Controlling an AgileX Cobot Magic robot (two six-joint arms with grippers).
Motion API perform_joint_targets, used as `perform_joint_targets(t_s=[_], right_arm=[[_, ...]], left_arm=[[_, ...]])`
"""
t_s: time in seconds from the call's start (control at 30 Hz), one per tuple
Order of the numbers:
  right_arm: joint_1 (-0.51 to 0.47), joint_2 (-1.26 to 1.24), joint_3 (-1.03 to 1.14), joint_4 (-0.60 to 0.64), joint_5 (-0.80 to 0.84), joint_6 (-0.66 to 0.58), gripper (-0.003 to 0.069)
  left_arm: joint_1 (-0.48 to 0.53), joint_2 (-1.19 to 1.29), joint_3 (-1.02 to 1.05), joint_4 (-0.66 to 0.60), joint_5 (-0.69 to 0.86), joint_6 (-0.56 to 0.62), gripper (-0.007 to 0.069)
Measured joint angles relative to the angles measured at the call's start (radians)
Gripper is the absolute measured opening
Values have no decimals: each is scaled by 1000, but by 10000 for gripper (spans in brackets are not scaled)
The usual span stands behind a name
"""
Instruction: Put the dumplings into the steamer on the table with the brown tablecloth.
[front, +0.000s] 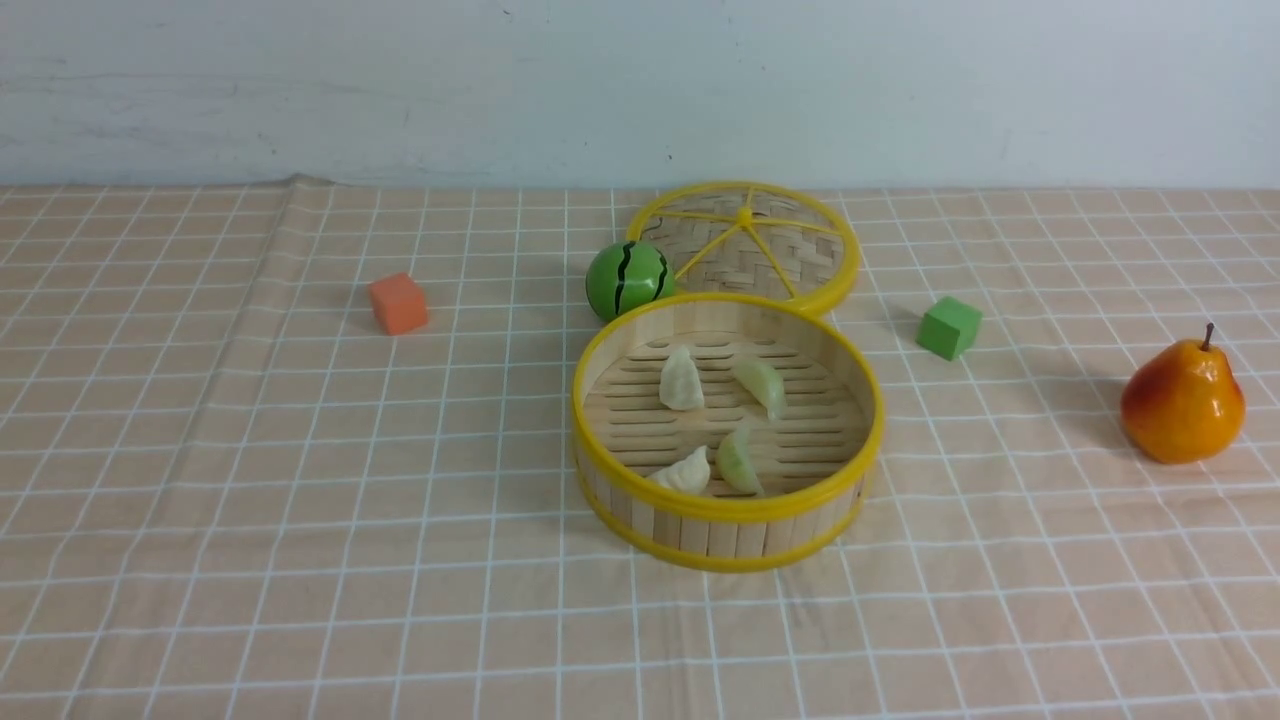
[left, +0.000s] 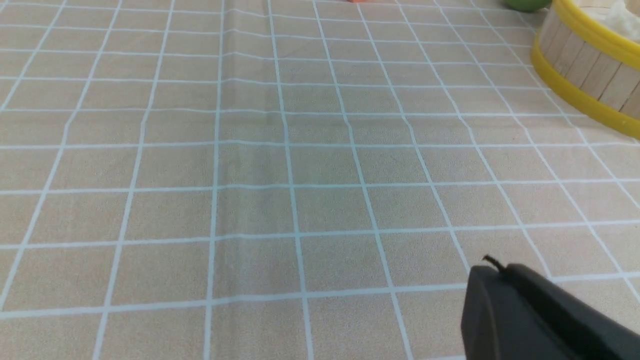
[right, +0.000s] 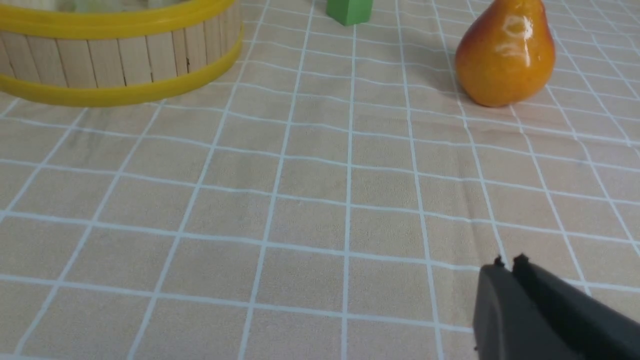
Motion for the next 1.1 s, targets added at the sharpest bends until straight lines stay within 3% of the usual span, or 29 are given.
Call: perform_joint_targets(t_s=[1.1], right_arm=[[0, 0, 0, 0, 0, 0, 80]], left_arm=[[1, 0, 0, -1, 7, 0, -14]])
